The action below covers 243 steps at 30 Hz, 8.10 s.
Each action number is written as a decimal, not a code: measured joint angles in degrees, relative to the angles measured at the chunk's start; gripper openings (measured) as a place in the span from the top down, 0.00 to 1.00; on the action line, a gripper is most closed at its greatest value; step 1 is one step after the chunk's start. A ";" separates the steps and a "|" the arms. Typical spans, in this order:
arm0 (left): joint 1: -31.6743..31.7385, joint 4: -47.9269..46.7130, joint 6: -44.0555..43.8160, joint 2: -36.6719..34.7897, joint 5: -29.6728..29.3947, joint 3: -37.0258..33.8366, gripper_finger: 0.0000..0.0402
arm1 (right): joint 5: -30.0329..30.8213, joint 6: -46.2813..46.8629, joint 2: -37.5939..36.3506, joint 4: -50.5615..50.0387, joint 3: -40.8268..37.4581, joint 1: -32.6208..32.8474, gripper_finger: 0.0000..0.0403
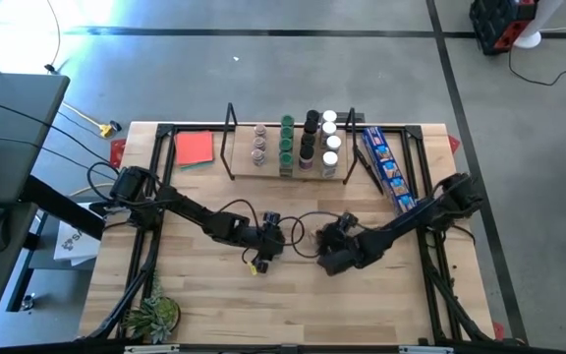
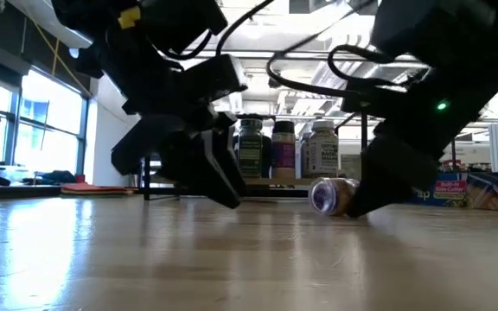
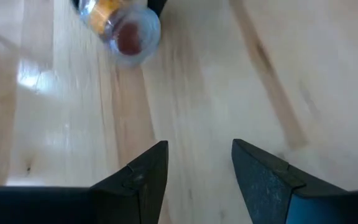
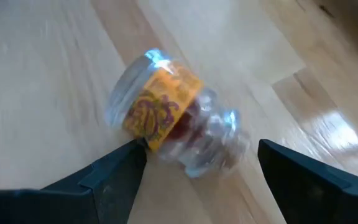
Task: Shelf spices
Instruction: Put the brown seasoning bottle on the shelf aligned with the other brown seasoning bottles
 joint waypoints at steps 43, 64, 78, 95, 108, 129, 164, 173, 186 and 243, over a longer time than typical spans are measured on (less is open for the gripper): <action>4.99 12.74 -1.38 5.32 0.75 0.00 0.67 | -7.45 -12.31 -1.45 34.96 -8.00 -6.24 0.50; -11.55 -43.29 -26.92 -17.27 -32.77 0.04 0.67 | -31.83 -5.23 16.24 -58.96 60.13 -16.19 0.69; -23.37 -65.33 -51.57 -21.51 -36.75 0.04 0.67 | -33.86 -14.42 36.33 -70.48 85.99 -16.39 0.65; -26.74 -17.92 -45.49 -22.03 -40.11 -18.45 0.72 | -33.03 -19.65 36.45 -65.19 83.28 -13.22 0.65; -13.55 48.91 -21.15 -16.37 -13.88 -35.26 0.99 | -31.93 -19.29 36.61 -56.53 83.25 -11.54 0.65; -10.75 49.66 -26.91 -4.15 -13.75 -32.33 1.00 | -31.83 -17.82 36.74 -53.90 83.06 -11.92 0.65; -17.56 27.29 -30.90 -18.18 -25.72 -33.01 1.00 | -15.10 -27.91 36.32 -58.43 83.34 -5.23 0.37; -22.23 20.91 -31.47 -26.03 -26.37 -32.98 1.00 | -6.39 -24.87 33.24 -68.98 83.28 -1.76 0.37; -23.44 20.56 -32.49 -25.79 -26.34 -33.01 1.00 | -14.75 -27.56 28.56 -66.11 83.23 0.88 0.37; -19.20 24.28 -41.96 -25.97 -24.24 -32.96 1.00 | -34.90 -46.95 14.38 49.10 14.78 -11.44 0.37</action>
